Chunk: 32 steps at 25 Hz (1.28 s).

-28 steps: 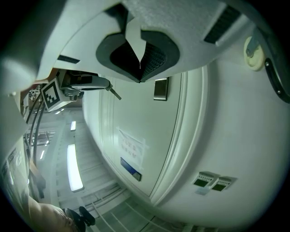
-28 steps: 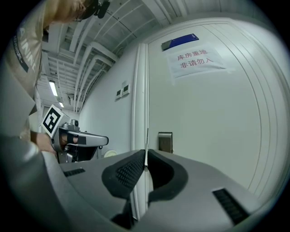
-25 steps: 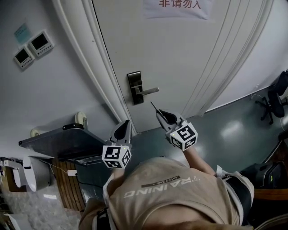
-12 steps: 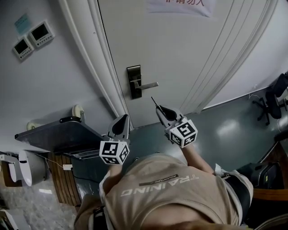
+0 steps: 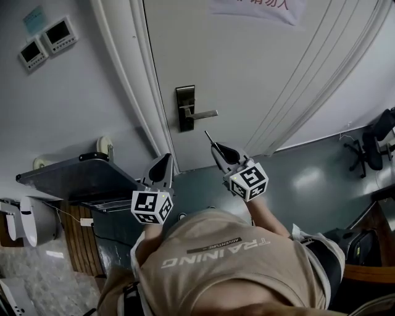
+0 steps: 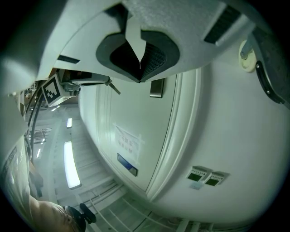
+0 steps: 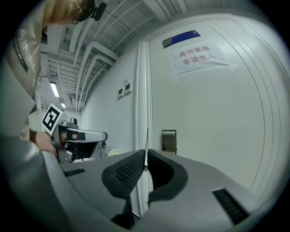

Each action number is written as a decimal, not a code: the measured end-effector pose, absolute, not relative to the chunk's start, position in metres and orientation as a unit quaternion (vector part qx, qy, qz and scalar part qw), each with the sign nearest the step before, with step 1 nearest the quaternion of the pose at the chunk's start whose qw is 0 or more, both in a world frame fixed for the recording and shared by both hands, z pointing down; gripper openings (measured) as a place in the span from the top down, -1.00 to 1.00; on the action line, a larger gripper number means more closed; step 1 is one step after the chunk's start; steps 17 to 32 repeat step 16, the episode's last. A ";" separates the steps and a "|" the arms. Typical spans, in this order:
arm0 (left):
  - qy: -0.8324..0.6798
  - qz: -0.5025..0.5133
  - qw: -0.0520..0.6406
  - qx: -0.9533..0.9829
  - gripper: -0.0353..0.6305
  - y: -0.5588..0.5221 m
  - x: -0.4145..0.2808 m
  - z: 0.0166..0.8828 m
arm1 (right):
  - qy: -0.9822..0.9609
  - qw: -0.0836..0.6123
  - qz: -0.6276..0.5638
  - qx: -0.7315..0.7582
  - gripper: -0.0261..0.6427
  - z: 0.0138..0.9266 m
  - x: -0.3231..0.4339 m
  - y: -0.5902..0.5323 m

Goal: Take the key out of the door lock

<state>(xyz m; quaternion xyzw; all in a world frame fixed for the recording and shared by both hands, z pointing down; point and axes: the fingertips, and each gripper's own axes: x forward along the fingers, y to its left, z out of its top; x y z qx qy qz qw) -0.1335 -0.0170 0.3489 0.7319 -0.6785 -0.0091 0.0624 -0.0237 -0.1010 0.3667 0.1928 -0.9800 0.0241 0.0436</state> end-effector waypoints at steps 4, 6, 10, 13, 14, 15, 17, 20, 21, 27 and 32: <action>-0.678 -0.011 0.068 0.732 0.88 -0.020 -0.138 0.352 | -0.980 0.044 0.021 0.194 0.84 0.364 -0.028 -0.107; -0.680 -0.015 0.066 0.730 0.88 -0.023 -0.141 0.353 | -0.981 0.044 0.013 0.190 0.84 0.362 -0.032 -0.110; -0.687 -0.021 0.063 0.723 0.88 -0.028 -0.155 0.353 | -0.981 0.049 0.007 0.189 0.84 0.364 -0.037 -0.115; -0.686 -0.019 0.066 0.724 0.88 -0.030 -0.165 0.358 | -0.979 0.058 0.008 0.193 0.84 0.370 -0.041 -0.119; -0.685 -0.019 0.069 0.725 0.88 -0.031 -0.167 0.361 | -0.979 0.061 0.007 0.194 0.84 0.372 -0.043 -0.120; -0.684 -0.020 0.072 0.726 0.88 -0.032 -0.170 0.363 | -0.979 0.063 0.007 0.194 0.84 0.373 -0.046 -0.120; -0.682 -0.021 0.075 0.727 0.88 -0.033 -0.172 0.366 | -0.979 0.065 0.006 0.194 0.84 0.375 -0.048 -0.120; -0.682 -0.021 0.075 0.727 0.88 -0.033 -0.172 0.366 | -0.979 0.065 0.006 0.194 0.84 0.375 -0.048 -0.120; -0.682 -0.021 0.075 0.727 0.88 -0.033 -0.172 0.366 | -0.979 0.065 0.006 0.194 0.84 0.375 -0.048 -0.120; -0.682 -0.021 0.075 0.727 0.88 -0.033 -0.172 0.366 | -0.979 0.065 0.006 0.194 0.84 0.375 -0.048 -0.120; -0.682 -0.021 0.075 0.727 0.88 -0.033 -0.172 0.366 | -0.979 0.065 0.006 0.194 0.84 0.375 -0.048 -0.120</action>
